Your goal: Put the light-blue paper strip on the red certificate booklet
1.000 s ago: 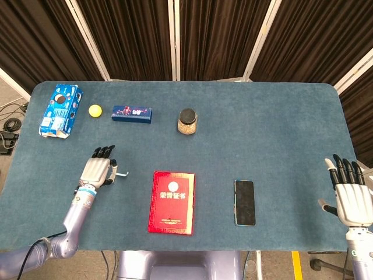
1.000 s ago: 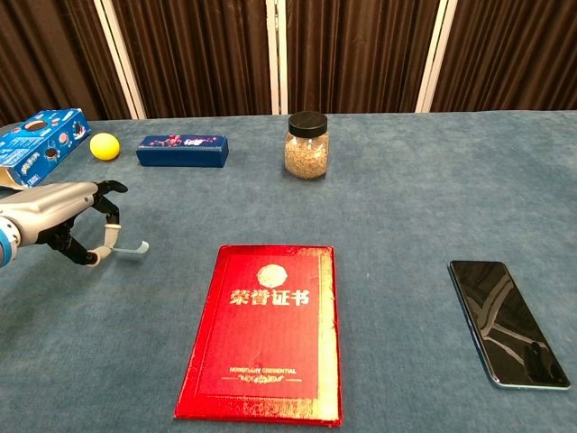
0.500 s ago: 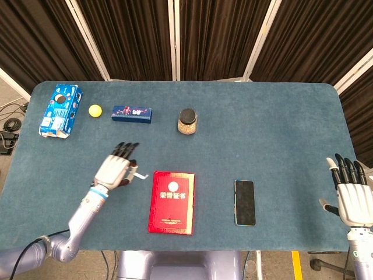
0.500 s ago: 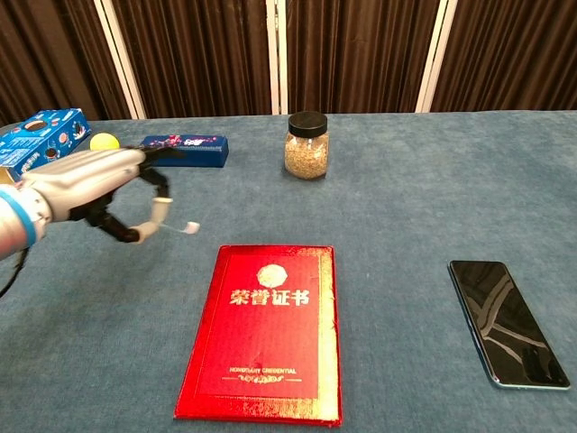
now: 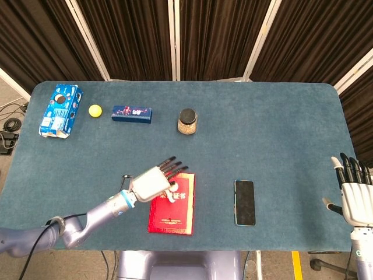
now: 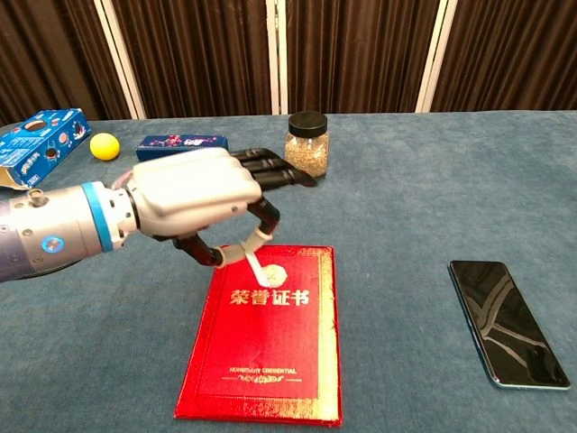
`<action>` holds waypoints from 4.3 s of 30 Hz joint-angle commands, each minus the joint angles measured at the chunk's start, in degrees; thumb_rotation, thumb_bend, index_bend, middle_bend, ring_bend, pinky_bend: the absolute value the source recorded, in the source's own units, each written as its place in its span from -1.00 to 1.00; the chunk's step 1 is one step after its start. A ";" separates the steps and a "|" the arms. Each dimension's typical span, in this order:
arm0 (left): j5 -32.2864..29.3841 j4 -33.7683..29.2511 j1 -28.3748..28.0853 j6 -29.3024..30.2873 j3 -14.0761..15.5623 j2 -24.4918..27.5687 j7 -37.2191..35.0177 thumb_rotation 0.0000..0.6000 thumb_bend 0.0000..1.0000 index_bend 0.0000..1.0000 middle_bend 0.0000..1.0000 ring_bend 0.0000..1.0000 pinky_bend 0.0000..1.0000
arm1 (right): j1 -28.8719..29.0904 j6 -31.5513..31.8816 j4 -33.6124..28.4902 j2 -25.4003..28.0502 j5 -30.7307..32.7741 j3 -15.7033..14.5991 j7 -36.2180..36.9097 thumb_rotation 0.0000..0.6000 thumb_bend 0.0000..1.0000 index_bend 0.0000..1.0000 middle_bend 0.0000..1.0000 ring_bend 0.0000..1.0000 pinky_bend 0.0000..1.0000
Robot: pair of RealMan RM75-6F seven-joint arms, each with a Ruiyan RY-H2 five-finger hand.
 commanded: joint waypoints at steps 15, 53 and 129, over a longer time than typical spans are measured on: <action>6.07 12.05 -3.60 4.12 3.80 -5.07 -1.27 1.00 -0.98 -0.83 -1.00 -1.00 -1.00 | 0.02 -0.32 0.54 -0.05 0.73 0.13 0.04 1.00 -1.00 -0.84 -1.00 -1.00 -1.00; -29.95 -33.16 31.11 32.71 -2.84 26.95 8.36 1.00 -1.00 -1.00 -1.00 -1.00 -1.00 | 15.50 -23.72 -5.61 -0.74 -3.85 -1.37 -3.89 1.00 -0.04 -0.73 -1.00 -1.00 -1.00; -30.58 -29.64 31.80 24.13 -6.86 28.36 2.03 1.00 -1.00 -1.00 -1.00 -1.00 -1.00 | 47.89 -42.26 -2.85 -27.33 12.34 -4.89 -24.33 1.00 0.95 -0.30 -1.00 -1.00 -1.00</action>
